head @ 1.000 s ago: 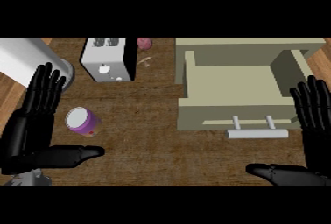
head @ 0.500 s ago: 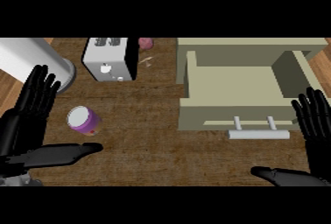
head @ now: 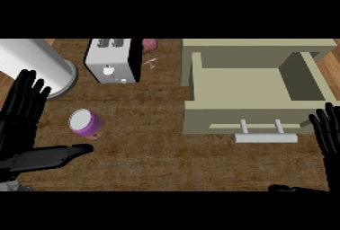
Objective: Pick up the can, place it into the drawer and close the drawer
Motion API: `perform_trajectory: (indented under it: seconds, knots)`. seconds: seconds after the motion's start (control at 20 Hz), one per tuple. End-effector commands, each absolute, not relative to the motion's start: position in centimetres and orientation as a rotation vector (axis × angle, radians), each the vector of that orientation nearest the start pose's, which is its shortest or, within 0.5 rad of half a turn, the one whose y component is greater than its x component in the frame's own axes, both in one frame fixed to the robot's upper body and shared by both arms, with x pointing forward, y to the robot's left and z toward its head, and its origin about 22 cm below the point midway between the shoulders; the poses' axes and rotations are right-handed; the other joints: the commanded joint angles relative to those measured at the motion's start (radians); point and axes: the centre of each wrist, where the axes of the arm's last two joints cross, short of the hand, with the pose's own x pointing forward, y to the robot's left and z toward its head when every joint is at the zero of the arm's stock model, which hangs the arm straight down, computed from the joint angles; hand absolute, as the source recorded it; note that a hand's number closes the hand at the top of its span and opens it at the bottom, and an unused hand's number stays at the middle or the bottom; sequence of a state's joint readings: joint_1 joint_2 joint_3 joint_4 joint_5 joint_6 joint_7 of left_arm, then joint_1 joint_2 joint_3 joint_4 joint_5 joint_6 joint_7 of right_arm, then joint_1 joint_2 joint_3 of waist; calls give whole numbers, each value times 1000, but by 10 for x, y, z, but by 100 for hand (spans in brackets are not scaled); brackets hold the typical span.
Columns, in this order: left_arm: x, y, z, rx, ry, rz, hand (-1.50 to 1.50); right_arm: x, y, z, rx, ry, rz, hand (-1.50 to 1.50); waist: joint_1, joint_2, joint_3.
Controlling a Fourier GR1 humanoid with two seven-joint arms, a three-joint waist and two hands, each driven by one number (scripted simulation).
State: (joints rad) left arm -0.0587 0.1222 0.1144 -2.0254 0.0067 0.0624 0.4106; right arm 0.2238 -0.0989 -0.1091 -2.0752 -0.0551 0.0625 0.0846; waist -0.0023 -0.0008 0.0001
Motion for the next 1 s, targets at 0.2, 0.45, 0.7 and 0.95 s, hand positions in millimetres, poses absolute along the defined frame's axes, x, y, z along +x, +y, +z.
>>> perform_trajectory:
  seconds: [0.2, 0.45, 0.7, 0.95]
  knots:
    - [239, 268, 81, 212, -1662, 53, -150, 173, -277, 75, -177, -1772, 13, -150, 0, 1, 0]
    - [252, 282, 67, 197, -1643, 55, -150, 165, -278, 83, -158, -1780, 16, -150, -1, 1, 0]
    - [264, 279, 46, 203, -1612, 55, -150, 174, -305, 77, -173, -1780, 24, -150, -1, 1, 0]
    - [265, 283, 30, 216, -1613, 99, -150, 165, -308, 86, -180, -1771, -6, -150, -1, 1, 0]
